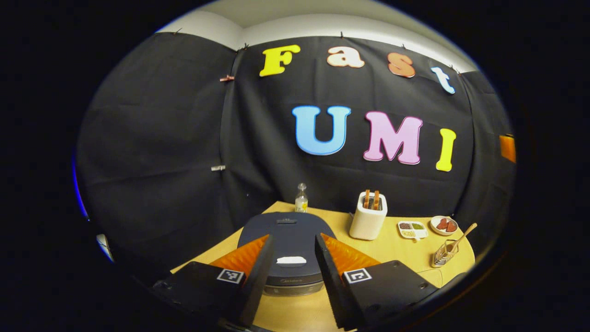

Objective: Close the left gripper, press the button to open the rice cooker; take a wooden spoon from the chopstick holder with the right hand, scoop a spoonful of rice and pour it into the rice cooker, then put the wooden spoon back into the chopstick holder.

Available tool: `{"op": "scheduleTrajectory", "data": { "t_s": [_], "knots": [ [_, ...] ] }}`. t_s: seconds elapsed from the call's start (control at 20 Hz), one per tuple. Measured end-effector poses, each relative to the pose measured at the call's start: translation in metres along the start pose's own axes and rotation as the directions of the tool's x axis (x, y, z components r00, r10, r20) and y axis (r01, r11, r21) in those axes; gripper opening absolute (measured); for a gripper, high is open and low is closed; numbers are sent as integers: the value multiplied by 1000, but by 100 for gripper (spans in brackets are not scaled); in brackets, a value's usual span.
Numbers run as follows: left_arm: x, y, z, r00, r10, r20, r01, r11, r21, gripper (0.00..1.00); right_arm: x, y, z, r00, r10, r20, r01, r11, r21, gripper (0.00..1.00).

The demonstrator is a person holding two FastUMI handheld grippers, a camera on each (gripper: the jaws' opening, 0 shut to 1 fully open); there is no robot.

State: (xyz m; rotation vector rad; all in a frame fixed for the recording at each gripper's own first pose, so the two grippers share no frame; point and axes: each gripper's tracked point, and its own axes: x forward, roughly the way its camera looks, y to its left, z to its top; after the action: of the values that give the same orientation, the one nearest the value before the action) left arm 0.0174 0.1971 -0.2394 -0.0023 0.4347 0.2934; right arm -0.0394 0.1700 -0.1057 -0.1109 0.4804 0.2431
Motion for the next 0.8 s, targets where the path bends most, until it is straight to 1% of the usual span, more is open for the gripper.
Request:
{"op": "scheduleTrajectory", "data": {
  "t_s": [0.05,0.15,0.2,0.25,0.3,0.35,0.4,0.5,0.6,0.65,0.8],
  "knots": [
    [10,2,-8,1000,8,-25,-8,1000,-9,62,0,1,-1,1000,-4,-3,4,1000,-5,85],
    [22,-2,-21,999,-6,-54,5,1000,-18,53,0,3,-2,1000,-9,-15,9,1000,-15,85],
    [30,-3,-23,998,-5,-58,4,1000,-16,37,0,4,-5,1000,-10,-20,9,1000,-17,85],
    [38,-1,-27,998,6,-63,-7,1000,-9,37,0,5,-5,1000,-11,-27,10,1000,-20,85],
    [46,4,-31,997,23,-75,-23,1000,-3,32,0,6,-5,1000,-11,-29,11,1000,-22,85],
    [56,5,-37,995,34,-98,-35,999,-9,34,0,6,-4,1000,-14,-28,13,1000,-27,85],
    [64,4,-45,991,31,-130,-35,999,-26,26,-1,7,-3,1000,-15,-26,14,999,-32,85],
    [73,0,-63,981,11,-192,-25,997,-68,17,0,8,-4,999,-15,-30,14,999,-41,85],
    [83,5,-75,972,21,-235,-39,997,-72,10,0,7,-5,999,-16,-32,15,999,-40,85],
    [84,5,-74,972,23,-234,-38,997,-64,7,0,8,-6,999,-15,-36,14,999,-38,85],
    [85,4,-79,968,40,-246,-38,999,14,9,2,10,-10,999,-10,-44,9,999,-37,85]
  ]
}}
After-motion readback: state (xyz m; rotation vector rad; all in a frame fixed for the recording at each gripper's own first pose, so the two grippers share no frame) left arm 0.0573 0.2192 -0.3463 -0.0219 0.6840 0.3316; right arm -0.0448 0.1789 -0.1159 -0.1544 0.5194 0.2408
